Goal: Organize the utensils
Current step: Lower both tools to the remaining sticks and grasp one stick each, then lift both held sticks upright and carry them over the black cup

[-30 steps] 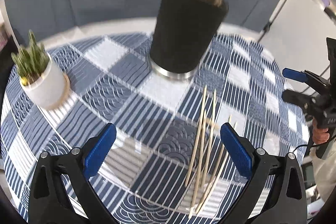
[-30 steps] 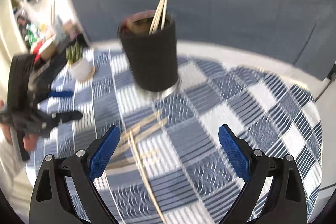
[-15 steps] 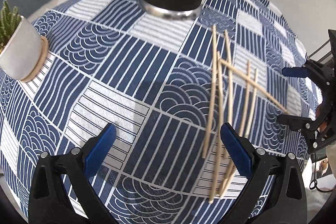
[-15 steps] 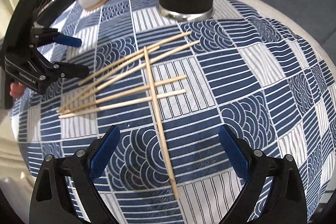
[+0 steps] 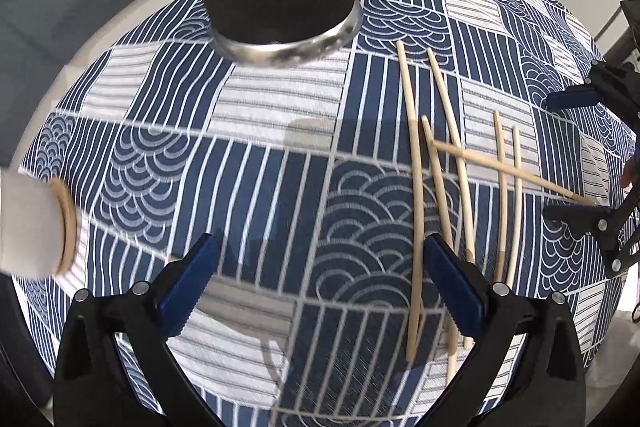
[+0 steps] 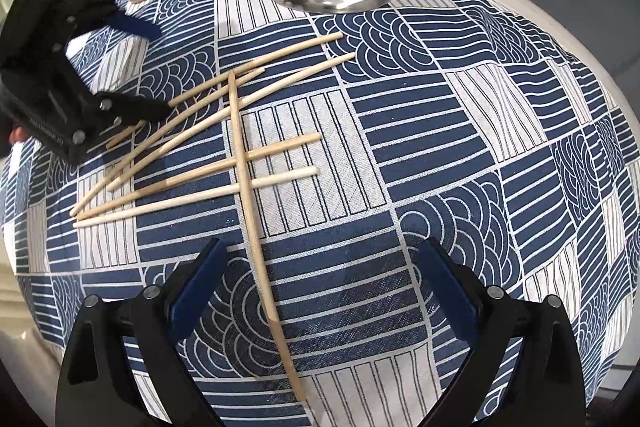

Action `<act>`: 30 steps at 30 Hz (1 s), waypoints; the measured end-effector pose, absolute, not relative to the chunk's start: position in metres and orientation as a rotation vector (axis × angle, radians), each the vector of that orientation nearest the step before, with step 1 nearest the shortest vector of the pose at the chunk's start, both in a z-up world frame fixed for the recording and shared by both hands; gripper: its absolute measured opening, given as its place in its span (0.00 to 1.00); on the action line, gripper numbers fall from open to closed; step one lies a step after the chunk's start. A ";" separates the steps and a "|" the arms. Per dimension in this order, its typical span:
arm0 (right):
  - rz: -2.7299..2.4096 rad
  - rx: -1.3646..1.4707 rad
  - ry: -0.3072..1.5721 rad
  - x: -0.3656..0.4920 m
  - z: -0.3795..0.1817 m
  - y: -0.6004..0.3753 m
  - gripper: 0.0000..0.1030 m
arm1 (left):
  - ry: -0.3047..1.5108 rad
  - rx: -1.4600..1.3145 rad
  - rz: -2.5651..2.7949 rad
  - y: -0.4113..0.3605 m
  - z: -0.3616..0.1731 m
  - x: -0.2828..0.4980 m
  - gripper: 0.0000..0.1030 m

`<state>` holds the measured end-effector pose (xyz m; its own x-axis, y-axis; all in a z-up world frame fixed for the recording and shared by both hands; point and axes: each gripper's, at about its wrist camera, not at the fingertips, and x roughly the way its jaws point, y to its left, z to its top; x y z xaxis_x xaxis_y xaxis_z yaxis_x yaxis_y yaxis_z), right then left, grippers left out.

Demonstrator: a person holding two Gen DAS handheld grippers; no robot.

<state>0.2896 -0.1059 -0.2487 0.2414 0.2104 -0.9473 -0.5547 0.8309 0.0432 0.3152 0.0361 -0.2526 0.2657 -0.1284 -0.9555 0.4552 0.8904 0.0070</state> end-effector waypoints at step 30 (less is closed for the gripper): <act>0.407 -0.250 1.319 0.280 -0.232 -0.148 0.05 | 1.290 0.201 -0.380 0.029 -0.234 0.341 0.05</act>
